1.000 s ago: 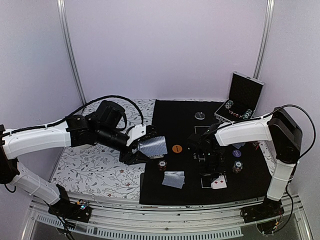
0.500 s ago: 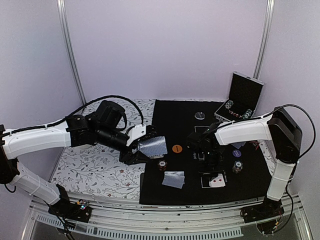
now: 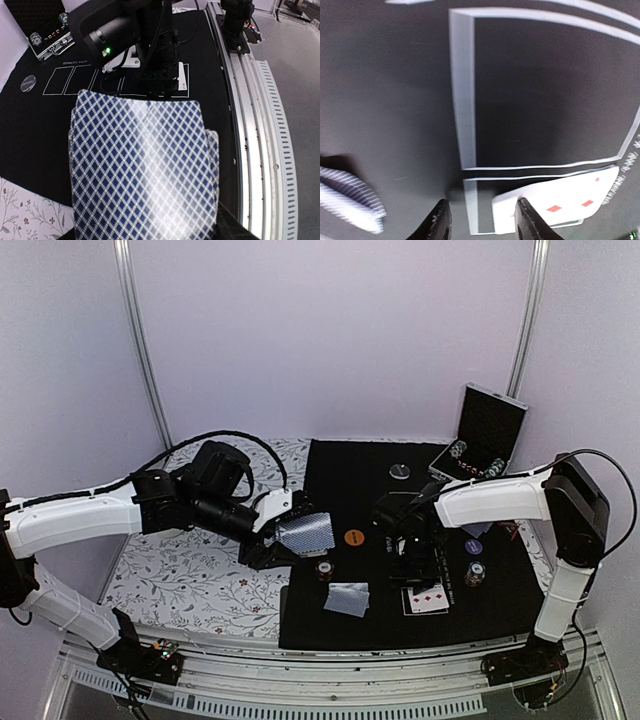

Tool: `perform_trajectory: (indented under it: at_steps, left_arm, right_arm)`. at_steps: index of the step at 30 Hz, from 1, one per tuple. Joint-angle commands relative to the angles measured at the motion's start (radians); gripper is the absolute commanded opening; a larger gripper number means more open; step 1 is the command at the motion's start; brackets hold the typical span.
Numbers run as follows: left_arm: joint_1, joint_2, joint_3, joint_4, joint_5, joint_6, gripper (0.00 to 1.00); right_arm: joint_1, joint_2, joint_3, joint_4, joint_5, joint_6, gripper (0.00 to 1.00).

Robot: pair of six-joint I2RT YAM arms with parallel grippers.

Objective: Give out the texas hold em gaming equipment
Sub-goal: Flop the poker card in the community card area.

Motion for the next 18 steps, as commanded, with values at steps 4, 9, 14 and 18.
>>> perform_trajectory:
  at_steps: [4,9,14,18]
  left_arm:
    - [-0.01,-0.019,0.01,0.009,0.01,0.004,0.58]
    - [-0.011,-0.021,0.009,0.008,0.011,0.003,0.58]
    - [-0.011,-0.016,0.009,0.007,0.016,0.003,0.58]
    - [-0.011,-0.015,0.01,0.007,0.012,0.006,0.59]
  right_arm:
    - [-0.019,-0.229,-0.1,0.092,0.022,0.004,0.52]
    - [-0.091,-0.327,-0.271,0.16,-0.011,0.009,0.65]
    - [-0.132,-0.322,-0.345,0.222,-0.025,-0.01,0.75]
    - [-0.136,-0.263,-0.359,0.225,-0.017,-0.017,0.77]
